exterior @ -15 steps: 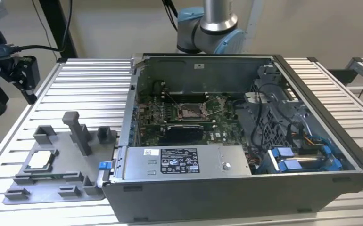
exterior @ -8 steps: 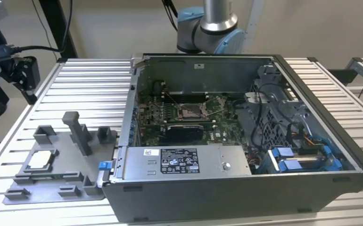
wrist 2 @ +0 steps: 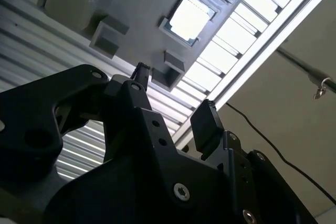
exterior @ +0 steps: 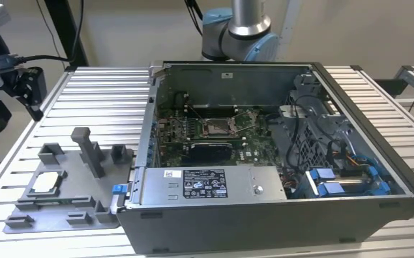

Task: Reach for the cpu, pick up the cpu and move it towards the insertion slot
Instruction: 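Reach for the cpu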

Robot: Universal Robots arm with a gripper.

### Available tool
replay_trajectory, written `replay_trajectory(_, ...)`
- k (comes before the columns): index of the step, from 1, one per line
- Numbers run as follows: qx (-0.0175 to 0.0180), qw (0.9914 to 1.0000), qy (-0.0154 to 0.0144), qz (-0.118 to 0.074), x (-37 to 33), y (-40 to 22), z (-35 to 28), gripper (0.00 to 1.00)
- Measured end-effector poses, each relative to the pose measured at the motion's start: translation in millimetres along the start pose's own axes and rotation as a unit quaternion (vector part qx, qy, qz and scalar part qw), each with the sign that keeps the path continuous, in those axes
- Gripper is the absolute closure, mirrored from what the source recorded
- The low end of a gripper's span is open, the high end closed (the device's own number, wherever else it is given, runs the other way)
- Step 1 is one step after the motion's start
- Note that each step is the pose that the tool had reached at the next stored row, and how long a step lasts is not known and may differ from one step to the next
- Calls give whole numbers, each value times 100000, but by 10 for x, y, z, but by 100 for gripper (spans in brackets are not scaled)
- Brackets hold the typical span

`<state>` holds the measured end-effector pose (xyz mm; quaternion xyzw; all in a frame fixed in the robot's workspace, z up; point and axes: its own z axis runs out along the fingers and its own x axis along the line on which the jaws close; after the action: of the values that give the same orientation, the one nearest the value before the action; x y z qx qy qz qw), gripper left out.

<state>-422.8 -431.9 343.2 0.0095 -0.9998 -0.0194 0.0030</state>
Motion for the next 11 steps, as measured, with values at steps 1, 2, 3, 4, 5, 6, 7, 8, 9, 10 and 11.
replay_trajectory(1, 3, 100000, 4, -2, 0, -1, 8, 100)
replay_trajectory(2, 3, 100000, 5, -2, 0, -1, 17, 100)
replay_trajectory(3, 4, 100000, 5, 0, 0, -1, 25, 100)
replay_trajectory(4, 2, 100000, 6, -4, 0, -2, 34, 100)
replay_trajectory(5, 5, 100000, 5, -5, -1, -2, 42, 100)
replay_trajectory(6, 3, 100000, 7, -6, -1, -3, 49, 100)
replay_trajectory(7, 3, 100000, 5, -5, -1, -3, 56, 100)
replay_trajectory(8, 0, 100000, 5, -6, -1, -3, 63, 100)
replay_trajectory(9, 2, 100000, 2, -5, -1, -4, 71, 100)
replay_trajectory(10, 3, 100000, 4, -5, -1, -4, 76, 100)
replay_trajectory(11, 3, 100000, 4, -4, -1, -4, 83, 100)
